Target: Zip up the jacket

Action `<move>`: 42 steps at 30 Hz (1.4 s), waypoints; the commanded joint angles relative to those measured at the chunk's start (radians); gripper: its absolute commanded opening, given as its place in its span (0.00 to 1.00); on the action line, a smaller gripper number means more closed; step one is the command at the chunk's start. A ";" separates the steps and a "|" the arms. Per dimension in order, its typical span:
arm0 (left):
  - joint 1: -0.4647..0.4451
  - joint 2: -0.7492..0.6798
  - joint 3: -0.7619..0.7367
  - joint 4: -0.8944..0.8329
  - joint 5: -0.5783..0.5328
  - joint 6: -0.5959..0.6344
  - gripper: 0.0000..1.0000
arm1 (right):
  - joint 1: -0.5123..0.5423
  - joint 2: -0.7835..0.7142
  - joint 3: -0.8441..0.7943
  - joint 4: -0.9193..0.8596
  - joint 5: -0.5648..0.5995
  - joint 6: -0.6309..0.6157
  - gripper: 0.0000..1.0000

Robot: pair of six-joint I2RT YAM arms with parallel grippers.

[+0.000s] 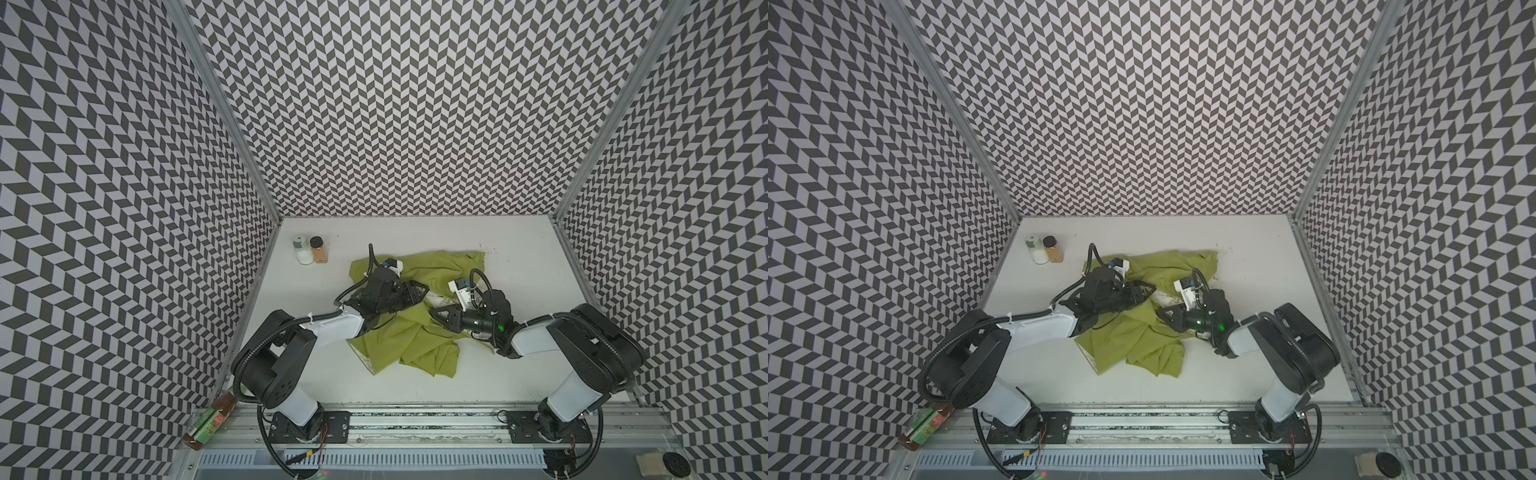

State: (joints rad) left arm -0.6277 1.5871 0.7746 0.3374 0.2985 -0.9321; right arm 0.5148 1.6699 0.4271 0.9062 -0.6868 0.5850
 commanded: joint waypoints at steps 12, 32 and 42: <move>-0.055 0.102 0.299 -0.469 -0.366 0.287 0.68 | 0.005 0.028 -0.020 0.140 -0.013 0.027 0.18; -0.147 0.280 0.581 -0.725 -0.608 0.292 0.65 | 0.013 0.059 -0.037 0.182 -0.001 0.039 0.16; -0.136 0.278 0.553 -0.722 -0.515 0.177 0.72 | 0.013 0.049 -0.053 0.180 0.007 0.032 0.16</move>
State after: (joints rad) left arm -0.7609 1.8759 1.3231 -0.3504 -0.2440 -0.7082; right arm 0.5217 1.7287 0.3901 1.0260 -0.6884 0.6174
